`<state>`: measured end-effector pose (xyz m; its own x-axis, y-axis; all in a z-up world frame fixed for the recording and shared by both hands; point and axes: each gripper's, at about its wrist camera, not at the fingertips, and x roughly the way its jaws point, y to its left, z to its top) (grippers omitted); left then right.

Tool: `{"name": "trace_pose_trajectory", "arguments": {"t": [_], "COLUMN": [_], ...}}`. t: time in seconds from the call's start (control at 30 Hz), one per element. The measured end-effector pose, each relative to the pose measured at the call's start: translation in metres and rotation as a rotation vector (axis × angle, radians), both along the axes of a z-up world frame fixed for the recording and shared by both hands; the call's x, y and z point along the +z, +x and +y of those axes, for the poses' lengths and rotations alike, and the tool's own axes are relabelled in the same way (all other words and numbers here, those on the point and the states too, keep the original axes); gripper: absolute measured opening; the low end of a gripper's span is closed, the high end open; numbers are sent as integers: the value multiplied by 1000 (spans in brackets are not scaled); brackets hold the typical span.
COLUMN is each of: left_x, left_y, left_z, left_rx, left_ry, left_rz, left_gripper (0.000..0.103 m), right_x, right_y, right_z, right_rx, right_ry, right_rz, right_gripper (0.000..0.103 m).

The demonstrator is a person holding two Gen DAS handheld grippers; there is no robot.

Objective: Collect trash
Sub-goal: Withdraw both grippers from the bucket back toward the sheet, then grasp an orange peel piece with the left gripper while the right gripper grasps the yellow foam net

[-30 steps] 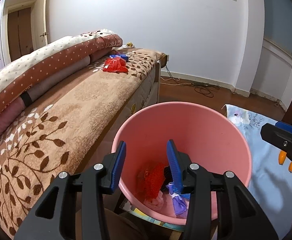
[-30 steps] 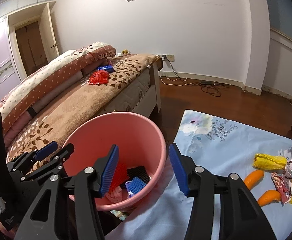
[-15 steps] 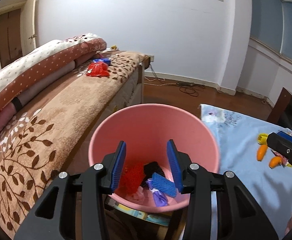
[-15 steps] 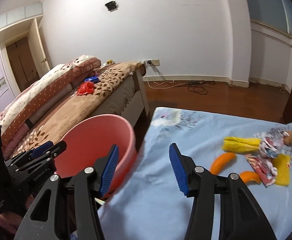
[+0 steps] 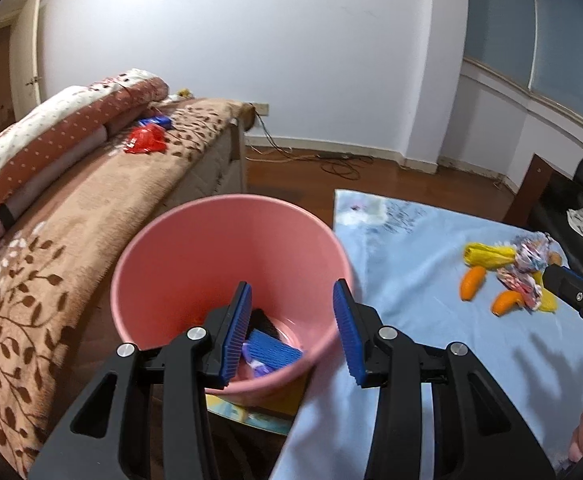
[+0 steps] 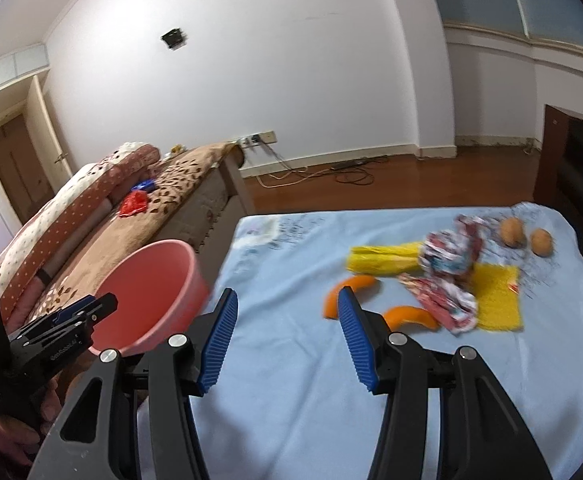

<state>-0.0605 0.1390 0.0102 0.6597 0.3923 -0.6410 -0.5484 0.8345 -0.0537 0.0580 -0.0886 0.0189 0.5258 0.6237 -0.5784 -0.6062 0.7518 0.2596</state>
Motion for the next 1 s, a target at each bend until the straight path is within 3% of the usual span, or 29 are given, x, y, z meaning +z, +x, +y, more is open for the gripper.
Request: {"name": "trace_pose_trajectory", "arguments": {"t": [0.63, 0.8, 1.0], "left_x": [-22, -26, -28], "left_y": [44, 61, 88], "left_z": [-57, -78, -112], "left_rx": [-184, -270, -458], "left_ry": [-32, -53, -114], "left_rz": [36, 43, 42], "left_gripper": [43, 43, 43], "right_x": [-15, -28, -44], "right_y": [30, 42, 51], "right_z": [-115, -145, -160], "right_rx": [-223, -292, -321], "right_ry": [3, 17, 17], "right_rz": [9, 58, 101], "right_gripper": [51, 51, 51]}}
